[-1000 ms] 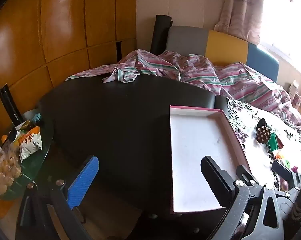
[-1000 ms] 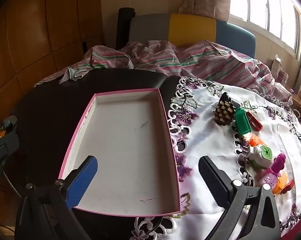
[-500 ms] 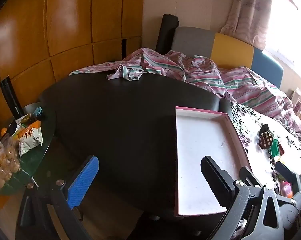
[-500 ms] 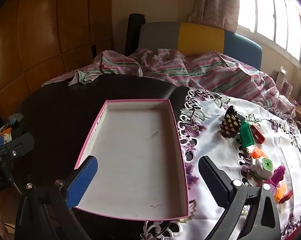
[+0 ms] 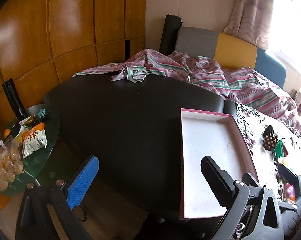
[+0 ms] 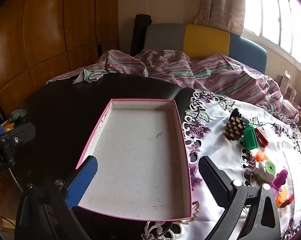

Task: Organize rigid objects
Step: 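Move both tools from the tray toward the toys on the cloth, then grasp the brown hair clip with the left gripper, then carry the hair clip into the tray and open the left gripper while the right gripper grasps the green stand, then lift the green plastic stand with the right gripper and carry it over the tray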

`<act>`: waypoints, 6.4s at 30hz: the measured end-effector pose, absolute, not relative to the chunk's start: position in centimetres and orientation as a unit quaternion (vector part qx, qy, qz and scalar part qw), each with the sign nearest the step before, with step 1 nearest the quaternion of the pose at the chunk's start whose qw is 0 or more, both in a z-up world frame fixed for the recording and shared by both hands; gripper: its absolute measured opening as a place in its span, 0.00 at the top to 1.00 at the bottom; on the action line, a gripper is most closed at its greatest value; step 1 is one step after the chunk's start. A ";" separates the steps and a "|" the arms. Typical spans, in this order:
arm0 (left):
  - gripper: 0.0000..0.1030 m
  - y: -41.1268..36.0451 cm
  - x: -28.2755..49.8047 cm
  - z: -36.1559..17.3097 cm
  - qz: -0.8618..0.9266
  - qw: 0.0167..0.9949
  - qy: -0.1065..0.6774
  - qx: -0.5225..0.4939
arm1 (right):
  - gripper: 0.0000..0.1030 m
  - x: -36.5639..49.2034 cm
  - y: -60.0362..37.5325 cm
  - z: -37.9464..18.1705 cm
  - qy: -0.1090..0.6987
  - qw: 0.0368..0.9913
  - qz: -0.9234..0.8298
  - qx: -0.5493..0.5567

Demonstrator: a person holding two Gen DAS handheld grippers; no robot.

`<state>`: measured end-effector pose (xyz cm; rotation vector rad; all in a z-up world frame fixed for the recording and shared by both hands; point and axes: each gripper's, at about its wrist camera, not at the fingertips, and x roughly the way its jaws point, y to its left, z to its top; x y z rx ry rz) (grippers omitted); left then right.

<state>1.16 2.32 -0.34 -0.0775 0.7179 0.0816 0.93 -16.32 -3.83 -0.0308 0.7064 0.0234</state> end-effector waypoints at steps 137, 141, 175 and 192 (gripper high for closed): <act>0.65 -14.0 19.1 -3.3 -0.252 0.865 0.433 0.013 | 0.70 14.2 -44.7 -11.4 0.529 0.835 -0.110 0.105; 0.65 -10.3 21.2 -5.2 -0.207 0.873 0.442 0.001 | 0.72 14.5 -44.3 -12.1 0.537 0.832 -0.103 0.095; 0.37 -5.3 11.6 -4.9 -0.175 0.883 0.434 -0.022 | 0.56 8.3 -42.7 -8.3 0.480 0.863 -0.055 0.145; 0.24 -4.5 7.3 -2.6 -0.082 0.915 0.392 0.054 | 0.71 12.0 -36.8 -11.7 0.559 0.827 -0.061 -0.019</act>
